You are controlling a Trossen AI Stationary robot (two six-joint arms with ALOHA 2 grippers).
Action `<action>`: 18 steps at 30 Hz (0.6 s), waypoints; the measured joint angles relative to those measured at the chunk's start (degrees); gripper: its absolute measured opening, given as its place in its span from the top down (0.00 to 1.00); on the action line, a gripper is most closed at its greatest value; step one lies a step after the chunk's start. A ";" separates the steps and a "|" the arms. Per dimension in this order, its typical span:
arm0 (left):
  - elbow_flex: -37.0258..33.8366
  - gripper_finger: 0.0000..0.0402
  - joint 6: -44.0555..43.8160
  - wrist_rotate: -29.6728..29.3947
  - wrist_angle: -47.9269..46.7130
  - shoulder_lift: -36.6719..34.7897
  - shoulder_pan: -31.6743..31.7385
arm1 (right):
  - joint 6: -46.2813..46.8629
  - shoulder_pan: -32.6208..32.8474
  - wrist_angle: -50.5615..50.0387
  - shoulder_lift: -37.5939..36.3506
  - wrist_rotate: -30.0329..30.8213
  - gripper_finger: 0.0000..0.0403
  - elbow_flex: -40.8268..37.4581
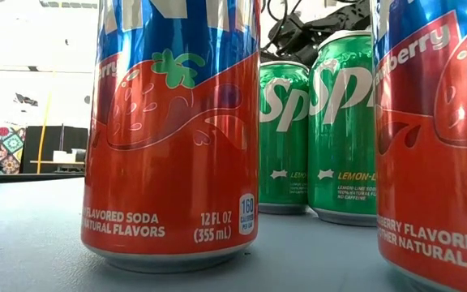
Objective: Place canned beverage on shelf
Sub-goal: Put the bottom green soda can on the shelf
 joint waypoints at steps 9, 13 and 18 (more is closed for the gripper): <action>0.00 1.00 -0.10 -2.13 -2.02 -2.16 -0.04 | -0.07 0.52 -8.62 -3.27 4.07 1.00 4.80; 0.00 1.00 -0.23 -1.43 -2.92 -3.08 -0.04 | -0.50 1.51 -14.93 -6.10 3.71 1.00 4.89; 0.00 1.00 -0.24 -0.96 -2.77 -3.08 -0.04 | -1.16 4.37 -19.15 -7.31 2.85 1.00 4.89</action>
